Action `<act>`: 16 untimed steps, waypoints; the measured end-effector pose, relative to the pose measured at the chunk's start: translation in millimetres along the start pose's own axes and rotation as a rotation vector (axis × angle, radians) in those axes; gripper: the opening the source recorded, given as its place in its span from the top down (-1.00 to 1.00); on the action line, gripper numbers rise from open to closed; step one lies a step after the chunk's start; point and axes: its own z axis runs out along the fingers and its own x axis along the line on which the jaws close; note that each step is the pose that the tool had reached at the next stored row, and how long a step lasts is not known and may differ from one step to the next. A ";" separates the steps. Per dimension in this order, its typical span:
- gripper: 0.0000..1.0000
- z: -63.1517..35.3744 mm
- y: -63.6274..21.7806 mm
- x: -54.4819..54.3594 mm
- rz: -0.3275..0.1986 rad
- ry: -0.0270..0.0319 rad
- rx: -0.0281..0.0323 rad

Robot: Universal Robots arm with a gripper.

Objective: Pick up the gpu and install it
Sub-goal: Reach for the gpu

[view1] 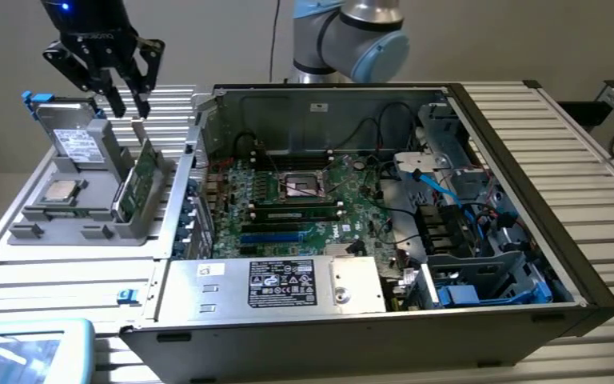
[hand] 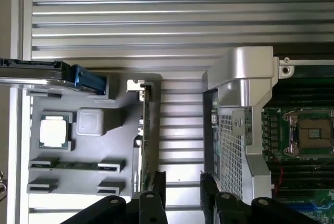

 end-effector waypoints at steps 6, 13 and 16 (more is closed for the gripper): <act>0.19 10.3 -1.3 24.4 -0.010 0.0006 -0.0001; 0.19 22.9 -2.9 37.6 -0.048 0.0025 -0.0013; 0.19 28.2 -4.1 38.1 -0.069 0.0038 -0.0025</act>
